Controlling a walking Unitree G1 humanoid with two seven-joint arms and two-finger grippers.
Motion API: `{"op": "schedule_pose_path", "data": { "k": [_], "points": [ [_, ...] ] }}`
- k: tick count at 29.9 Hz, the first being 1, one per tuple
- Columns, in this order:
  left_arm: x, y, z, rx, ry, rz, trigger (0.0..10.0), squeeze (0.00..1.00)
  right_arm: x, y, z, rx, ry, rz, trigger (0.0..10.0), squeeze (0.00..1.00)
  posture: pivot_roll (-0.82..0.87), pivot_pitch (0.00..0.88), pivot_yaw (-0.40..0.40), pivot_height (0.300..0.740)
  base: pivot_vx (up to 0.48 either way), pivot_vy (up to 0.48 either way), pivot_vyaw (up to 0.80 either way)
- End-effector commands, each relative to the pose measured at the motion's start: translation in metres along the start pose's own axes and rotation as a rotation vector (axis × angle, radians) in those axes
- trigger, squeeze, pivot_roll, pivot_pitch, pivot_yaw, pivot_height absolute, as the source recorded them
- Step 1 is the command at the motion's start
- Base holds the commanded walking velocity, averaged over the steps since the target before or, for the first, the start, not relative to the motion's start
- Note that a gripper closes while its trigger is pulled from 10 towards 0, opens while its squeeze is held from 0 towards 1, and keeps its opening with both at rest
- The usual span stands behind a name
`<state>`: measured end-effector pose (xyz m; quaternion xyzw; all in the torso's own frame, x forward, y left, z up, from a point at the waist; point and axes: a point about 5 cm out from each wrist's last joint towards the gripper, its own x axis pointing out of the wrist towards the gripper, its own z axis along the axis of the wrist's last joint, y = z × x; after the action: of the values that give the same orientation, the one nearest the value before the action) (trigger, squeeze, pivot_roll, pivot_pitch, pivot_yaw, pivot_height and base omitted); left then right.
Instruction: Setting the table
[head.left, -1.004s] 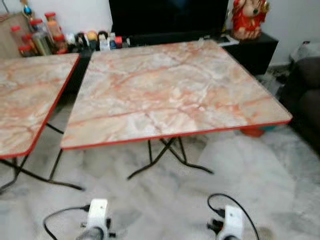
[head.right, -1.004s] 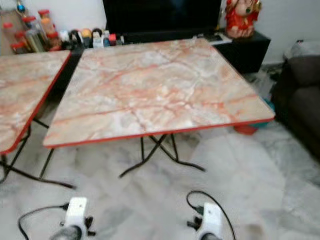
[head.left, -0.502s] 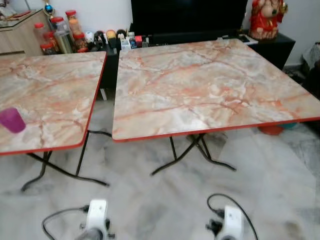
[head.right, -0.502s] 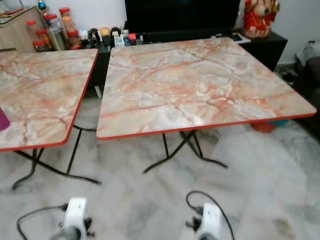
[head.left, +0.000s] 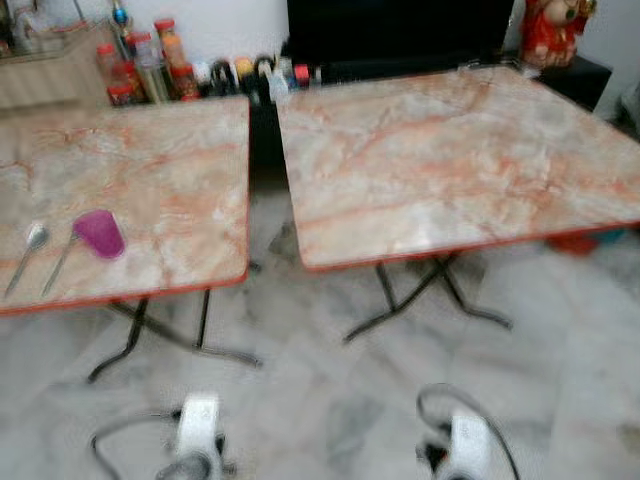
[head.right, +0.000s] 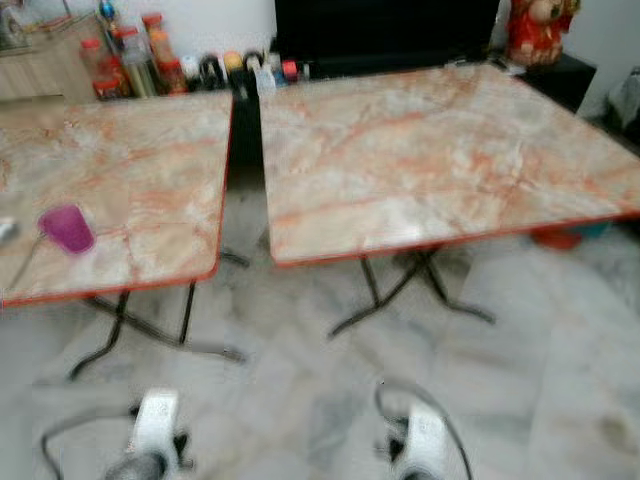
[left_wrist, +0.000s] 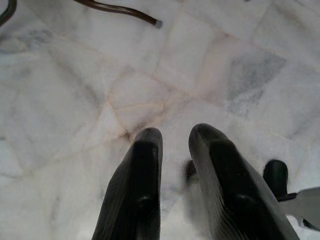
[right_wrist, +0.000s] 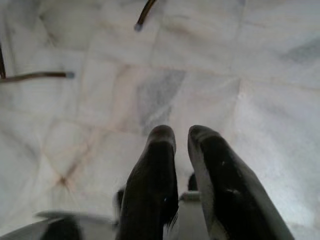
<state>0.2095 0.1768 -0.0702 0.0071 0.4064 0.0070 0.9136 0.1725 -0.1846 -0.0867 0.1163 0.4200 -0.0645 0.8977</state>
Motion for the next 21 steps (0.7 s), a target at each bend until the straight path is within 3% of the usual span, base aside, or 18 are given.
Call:
{"op": "schedule_pose_path", "data": {
  "k": [1,21],
  "points": [
    [-0.0004,0.0105,0.0023,0.007,-0.007,0.027,10.0,0.0,0.0023,0.0081,0.0052,0.001,-0.017,0.019,10.0,0.0,0.01,0.0,0.023,0.74,0.0,0.439,0.0],
    [-0.0008,0.0147,0.0028,0.033,-0.006,0.022,10.0,0.0,0.0025,0.0134,0.0017,-0.022,0.002,0.035,10.0,0.0,0.01,0.0,0.04,0.74,0.0,0.436,0.0]
  ]
}}
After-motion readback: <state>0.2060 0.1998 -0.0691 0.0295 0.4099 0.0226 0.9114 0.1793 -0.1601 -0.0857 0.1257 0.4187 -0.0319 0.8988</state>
